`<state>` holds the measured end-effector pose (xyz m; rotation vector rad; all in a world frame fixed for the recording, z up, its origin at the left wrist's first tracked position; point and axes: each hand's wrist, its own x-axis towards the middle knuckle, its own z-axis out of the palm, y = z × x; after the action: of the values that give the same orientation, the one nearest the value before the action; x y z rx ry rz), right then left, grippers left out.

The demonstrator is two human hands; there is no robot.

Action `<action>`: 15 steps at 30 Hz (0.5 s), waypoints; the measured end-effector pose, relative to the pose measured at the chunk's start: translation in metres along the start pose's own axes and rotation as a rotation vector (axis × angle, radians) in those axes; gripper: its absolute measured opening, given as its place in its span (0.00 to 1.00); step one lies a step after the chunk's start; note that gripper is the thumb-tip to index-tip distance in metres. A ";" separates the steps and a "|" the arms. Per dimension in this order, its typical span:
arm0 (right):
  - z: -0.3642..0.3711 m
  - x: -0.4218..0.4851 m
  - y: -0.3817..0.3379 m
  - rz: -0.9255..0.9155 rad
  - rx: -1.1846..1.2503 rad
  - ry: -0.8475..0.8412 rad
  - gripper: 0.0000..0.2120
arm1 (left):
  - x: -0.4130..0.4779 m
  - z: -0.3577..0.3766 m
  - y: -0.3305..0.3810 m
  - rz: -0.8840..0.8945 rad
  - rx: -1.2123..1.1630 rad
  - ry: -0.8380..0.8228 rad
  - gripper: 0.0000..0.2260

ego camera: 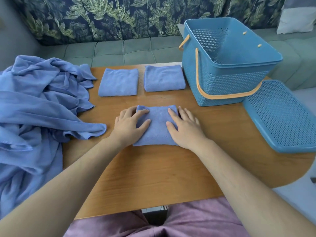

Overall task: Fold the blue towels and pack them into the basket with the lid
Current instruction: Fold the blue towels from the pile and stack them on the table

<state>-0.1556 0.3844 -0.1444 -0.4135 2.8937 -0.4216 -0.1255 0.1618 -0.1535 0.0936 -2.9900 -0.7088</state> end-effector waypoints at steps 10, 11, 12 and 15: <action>-0.002 -0.010 -0.030 -0.101 0.448 0.286 0.27 | -0.011 -0.004 0.003 0.041 -0.366 0.095 0.22; -0.006 -0.006 -0.035 -0.101 0.517 0.288 0.27 | -0.009 -0.010 0.002 0.049 -0.429 0.109 0.22; -0.011 0.000 -0.040 -0.106 0.564 0.286 0.28 | -0.006 -0.017 0.001 0.045 -0.458 0.126 0.22; -0.030 0.033 -0.064 -0.132 0.611 0.256 0.28 | 0.020 -0.051 -0.007 -0.027 -0.474 0.154 0.22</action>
<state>-0.1777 0.3236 -0.1011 -0.4676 2.7684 -1.4154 -0.1415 0.1312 -0.1101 0.1525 -2.6001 -1.3199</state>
